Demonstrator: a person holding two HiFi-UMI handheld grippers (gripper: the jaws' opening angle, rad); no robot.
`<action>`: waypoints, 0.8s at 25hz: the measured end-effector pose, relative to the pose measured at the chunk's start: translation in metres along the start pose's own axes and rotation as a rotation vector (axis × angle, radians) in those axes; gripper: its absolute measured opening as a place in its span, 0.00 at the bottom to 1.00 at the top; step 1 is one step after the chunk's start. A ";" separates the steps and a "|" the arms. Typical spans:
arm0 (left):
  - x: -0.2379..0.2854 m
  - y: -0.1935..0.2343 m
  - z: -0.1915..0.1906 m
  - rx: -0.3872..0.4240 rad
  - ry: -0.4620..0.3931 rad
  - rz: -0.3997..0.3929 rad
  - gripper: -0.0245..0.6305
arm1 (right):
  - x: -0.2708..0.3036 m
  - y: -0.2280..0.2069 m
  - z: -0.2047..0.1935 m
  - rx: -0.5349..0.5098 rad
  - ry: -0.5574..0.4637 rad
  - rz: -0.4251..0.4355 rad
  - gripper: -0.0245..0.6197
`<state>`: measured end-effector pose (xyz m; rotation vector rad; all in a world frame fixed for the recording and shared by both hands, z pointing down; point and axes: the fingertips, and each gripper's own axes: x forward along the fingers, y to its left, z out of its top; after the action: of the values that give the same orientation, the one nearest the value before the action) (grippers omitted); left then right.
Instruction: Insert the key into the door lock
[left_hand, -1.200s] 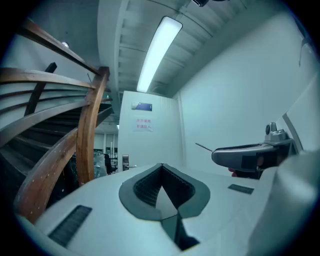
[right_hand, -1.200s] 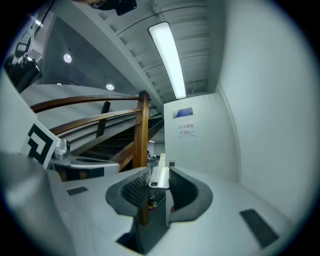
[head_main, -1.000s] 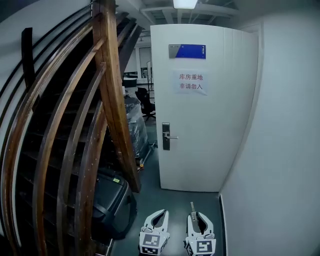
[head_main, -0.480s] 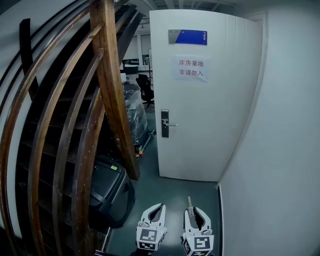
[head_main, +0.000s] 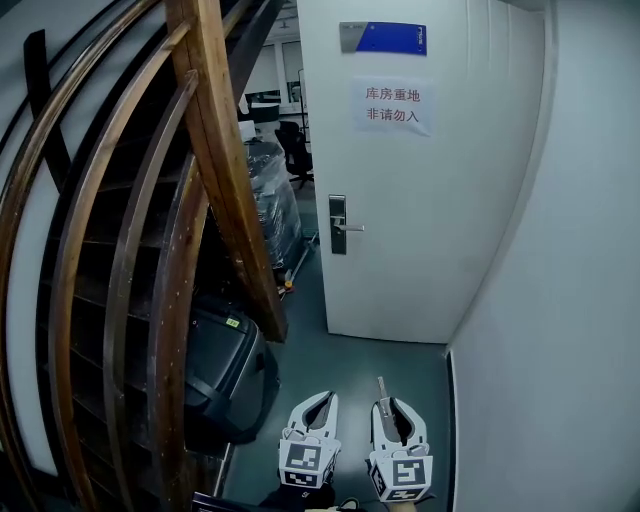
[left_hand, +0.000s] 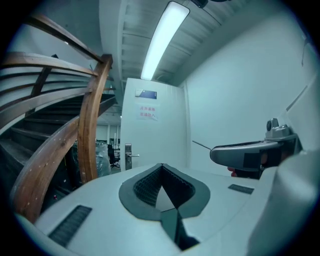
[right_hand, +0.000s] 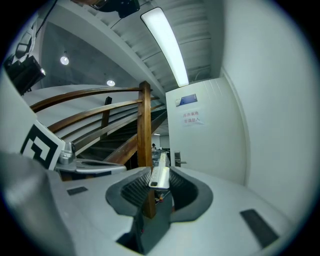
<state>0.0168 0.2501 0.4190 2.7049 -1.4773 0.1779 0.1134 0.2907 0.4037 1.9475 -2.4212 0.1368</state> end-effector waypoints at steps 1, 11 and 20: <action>0.009 0.005 0.003 -0.003 -0.007 -0.005 0.04 | 0.009 -0.002 0.002 -0.002 -0.001 -0.004 0.22; 0.088 0.057 0.032 0.021 -0.041 -0.094 0.04 | 0.106 -0.013 0.029 -0.018 -0.029 -0.044 0.22; 0.126 0.099 0.022 0.021 -0.015 -0.142 0.04 | 0.163 -0.010 0.018 -0.003 -0.005 -0.085 0.22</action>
<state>0.0026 0.0888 0.4122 2.8198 -1.2876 0.1674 0.0890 0.1286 0.3987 2.0471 -2.3356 0.1255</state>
